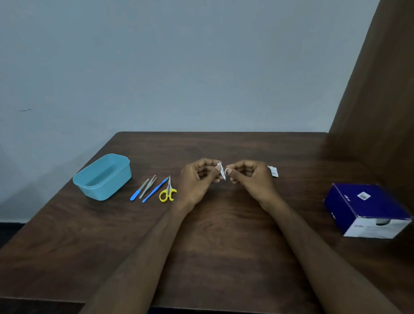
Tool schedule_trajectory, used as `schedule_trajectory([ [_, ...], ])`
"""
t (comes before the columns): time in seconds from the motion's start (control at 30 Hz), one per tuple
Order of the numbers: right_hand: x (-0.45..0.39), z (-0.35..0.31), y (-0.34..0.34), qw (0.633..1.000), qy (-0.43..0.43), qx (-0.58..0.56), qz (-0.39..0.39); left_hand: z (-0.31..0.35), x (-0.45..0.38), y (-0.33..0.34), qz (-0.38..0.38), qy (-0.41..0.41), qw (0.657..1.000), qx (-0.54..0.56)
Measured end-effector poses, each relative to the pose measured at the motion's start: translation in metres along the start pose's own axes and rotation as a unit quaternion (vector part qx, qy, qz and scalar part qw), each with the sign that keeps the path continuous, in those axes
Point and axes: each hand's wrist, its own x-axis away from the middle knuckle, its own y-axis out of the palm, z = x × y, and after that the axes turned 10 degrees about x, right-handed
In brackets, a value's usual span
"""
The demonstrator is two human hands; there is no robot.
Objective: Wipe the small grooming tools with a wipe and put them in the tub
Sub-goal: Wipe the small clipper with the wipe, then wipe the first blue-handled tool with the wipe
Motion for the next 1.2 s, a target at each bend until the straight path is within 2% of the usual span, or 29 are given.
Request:
schedule_trajectory([
  [0.13,0.0,-0.001,0.002,0.995,-0.041,0.083,0.047,0.002,0.001,0.001,0.012,-0.001,0.999,-0.034],
  [0.3,0.004,-0.004,0.005,0.989,-0.03,0.112,0.094,0.006,0.001,-0.001,0.052,0.002,0.997,-0.049],
  [0.4,0.006,-0.006,0.005,0.99,-0.023,0.125,0.053,0.023,0.003,-0.009,0.028,0.005,0.996,-0.088],
  [0.5,0.01,-0.009,0.011,0.99,-0.04,0.134,0.003,0.046,0.009,-0.028,0.039,0.018,0.993,-0.114],
  [0.67,0.018,-0.015,0.024,0.984,-0.09,0.153,-0.02,0.084,0.018,-0.083,0.036,0.053,0.974,-0.219],
  [0.83,0.02,-0.018,0.032,0.979,-0.124,0.165,0.003,0.117,0.018,-0.153,0.114,0.047,0.912,-0.391],
  [0.97,0.021,-0.013,0.036,0.949,-0.203,0.242,-0.002,0.126,0.015,-0.194,0.203,-0.058,0.834,-0.511],
  [1.1,0.018,-0.01,0.037,0.945,-0.201,0.257,-0.01,0.126,0.013,-0.214,0.239,-0.127,0.778,-0.567],
  [1.2,0.018,-0.009,0.034,0.945,-0.209,0.252,-0.016,0.121,0.009,-0.219,0.243,-0.146,0.761,-0.583],
])
